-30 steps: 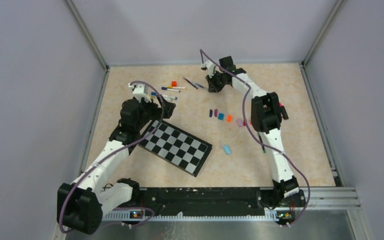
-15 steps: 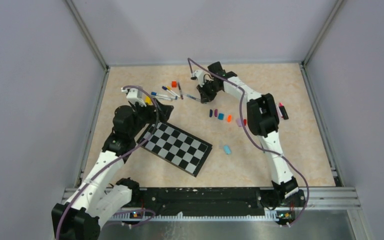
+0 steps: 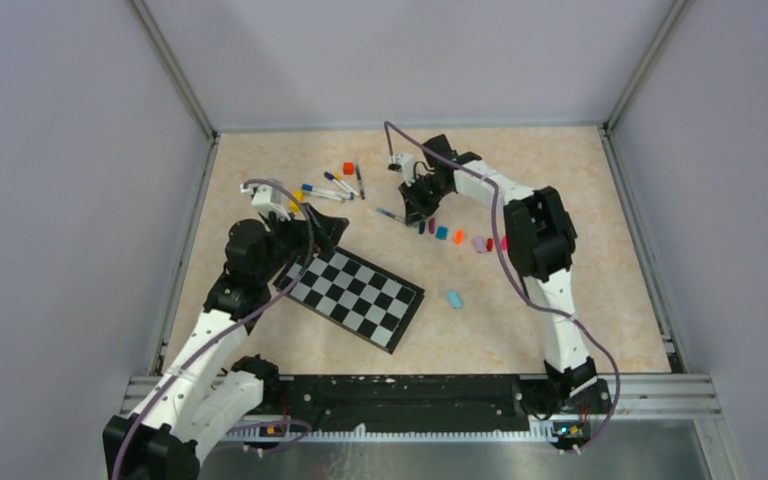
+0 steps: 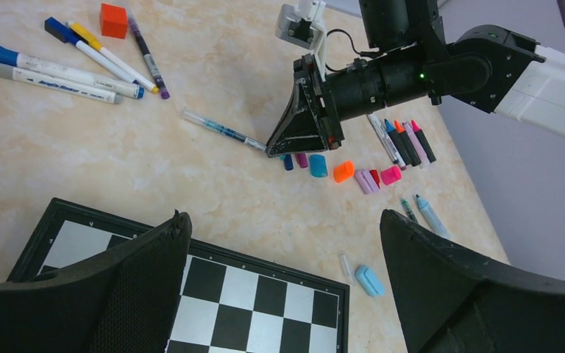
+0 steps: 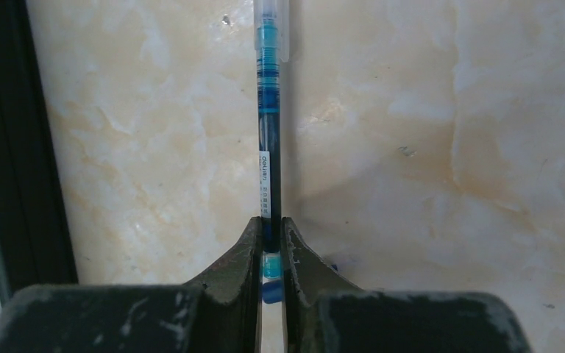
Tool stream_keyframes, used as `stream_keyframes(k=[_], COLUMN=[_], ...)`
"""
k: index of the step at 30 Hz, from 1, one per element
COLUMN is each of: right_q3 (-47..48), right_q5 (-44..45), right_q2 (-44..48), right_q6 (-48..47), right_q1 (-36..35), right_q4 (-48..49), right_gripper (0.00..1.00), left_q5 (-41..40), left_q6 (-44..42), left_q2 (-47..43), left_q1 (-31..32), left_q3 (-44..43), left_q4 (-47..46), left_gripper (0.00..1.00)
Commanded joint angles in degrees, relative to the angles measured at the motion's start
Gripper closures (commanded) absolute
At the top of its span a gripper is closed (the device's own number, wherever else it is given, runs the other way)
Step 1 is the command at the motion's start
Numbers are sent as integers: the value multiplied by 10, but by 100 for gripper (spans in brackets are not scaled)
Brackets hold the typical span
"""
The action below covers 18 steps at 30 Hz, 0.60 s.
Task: Open the pen caps
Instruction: Pick up the pen from the center of the board.
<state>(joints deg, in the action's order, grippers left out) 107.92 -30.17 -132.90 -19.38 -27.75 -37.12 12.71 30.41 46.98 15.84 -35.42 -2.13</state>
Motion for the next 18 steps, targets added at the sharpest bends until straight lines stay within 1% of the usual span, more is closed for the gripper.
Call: stream_keyframes(k=[1,4,6,11,13,15,18], right_q3=[-20,-31,-36,-73,-104,-136,-195], right_q5=[-40,-51,-60,-110,-132,-164,-208], right_q2=[66,73,78,124,154,185,232], right_q6=[42,51,57,80,91,95,112], right_q1=[-10,-10,-10,-10,-10,-10,-10], right_q4=[43,50,55,74,88,99,128], right_gripper=[100,100,100,100,100,100,100], left_q5=[15,16,4,23,32,45,37], left_q6=[72,125,184,289,315,320,336], left_q2=[-10,-2,7,44,74,100,128], left_q1=[-3,-3,-3,-3,-3,-3,-3], left_q3=[30,46,60,104,109,107,106], left_q4=[-56,-80,-98,-208,-249,-287,-318], left_gripper=[1,1,1,1,1,1,1])
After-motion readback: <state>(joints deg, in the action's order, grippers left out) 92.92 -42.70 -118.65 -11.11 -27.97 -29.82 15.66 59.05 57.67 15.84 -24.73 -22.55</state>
